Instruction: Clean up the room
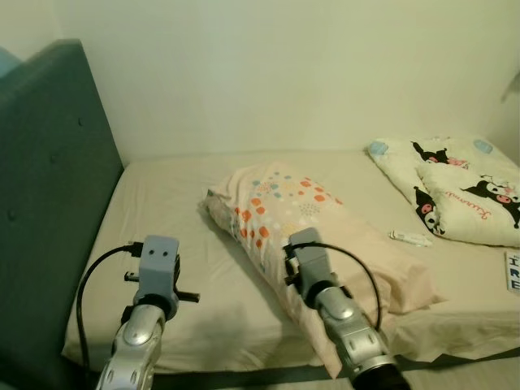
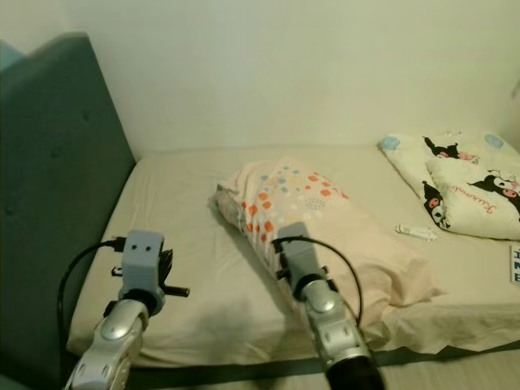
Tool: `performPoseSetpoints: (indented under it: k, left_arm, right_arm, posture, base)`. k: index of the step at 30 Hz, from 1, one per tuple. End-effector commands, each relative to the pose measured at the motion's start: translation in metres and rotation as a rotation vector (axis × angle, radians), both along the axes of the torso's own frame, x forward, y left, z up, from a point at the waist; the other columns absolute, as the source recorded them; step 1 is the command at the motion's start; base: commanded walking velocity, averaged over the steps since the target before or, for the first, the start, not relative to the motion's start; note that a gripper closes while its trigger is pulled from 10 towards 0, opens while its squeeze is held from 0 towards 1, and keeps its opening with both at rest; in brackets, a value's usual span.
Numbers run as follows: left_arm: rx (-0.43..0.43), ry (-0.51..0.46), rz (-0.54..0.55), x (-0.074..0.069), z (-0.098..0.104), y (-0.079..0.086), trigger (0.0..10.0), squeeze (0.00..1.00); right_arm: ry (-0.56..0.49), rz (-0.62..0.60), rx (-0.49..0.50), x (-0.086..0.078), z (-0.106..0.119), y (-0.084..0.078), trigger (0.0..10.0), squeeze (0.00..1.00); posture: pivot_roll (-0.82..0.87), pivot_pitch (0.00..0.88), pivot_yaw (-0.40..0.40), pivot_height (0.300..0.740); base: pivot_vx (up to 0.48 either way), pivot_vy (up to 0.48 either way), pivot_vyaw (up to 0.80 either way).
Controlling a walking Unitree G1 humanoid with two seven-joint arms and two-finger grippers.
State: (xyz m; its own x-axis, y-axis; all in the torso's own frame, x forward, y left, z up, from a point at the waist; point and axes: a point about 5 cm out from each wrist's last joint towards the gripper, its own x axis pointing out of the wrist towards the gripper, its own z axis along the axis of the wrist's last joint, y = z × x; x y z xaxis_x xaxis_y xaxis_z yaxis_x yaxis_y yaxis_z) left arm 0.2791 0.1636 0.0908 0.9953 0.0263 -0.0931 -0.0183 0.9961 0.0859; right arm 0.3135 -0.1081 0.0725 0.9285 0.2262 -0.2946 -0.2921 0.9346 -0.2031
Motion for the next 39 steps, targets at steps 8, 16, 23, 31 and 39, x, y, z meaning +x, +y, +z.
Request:
performPoseSetpoints:
  k: [8,16,23,31,39]
  left_arm:
    - [0.001,0.024,-0.018,-0.0022,-0.0058,-0.0012,10.0,0.00]
    - [0.035,0.013,-0.030,-0.0028,-0.0056,-0.0041,10.0,0.00]
    - [0.039,0.014,-0.028,-0.0026,-0.0057,-0.0044,10.0,0.00]
    - [0.045,0.014,-0.028,-0.0035,-0.0060,-0.0042,10.0,0.00]
    - [0.057,0.020,-0.034,-0.0038,-0.0067,-0.0046,10.0,0.00]
  right_arm:
    - [-0.010,-0.020,-0.005,0.0019,0.0008,-0.0083,10.0,0.00]
    - [-0.008,-0.025,-0.001,0.0017,0.0006,-0.0090,10.0,0.00]
    - [-0.007,-0.025,-0.002,0.0020,0.0006,-0.0093,10.0,0.00]
    - [-0.006,-0.019,-0.011,0.0012,0.0002,-0.0084,10.0,0.00]
    - [-0.005,-0.013,-0.027,-0.0020,-0.0016,-0.0086,10.0,0.00]
  posture:
    - [-0.02,0.051,-0.023,0.727]
    - [-0.02,0.049,-0.024,0.727]
    - [-0.02,0.048,-0.025,0.727]
    - [-0.03,0.050,-0.023,0.727]
    - [-0.03,0.054,-0.015,0.727]
  base:
    - [0.000,0.000,0.00]
    - [0.000,0.000,0.00]
    - [0.000,-0.244,0.00]
    - [0.000,-0.243,0.00]
    - [0.000,-0.259,0.00]
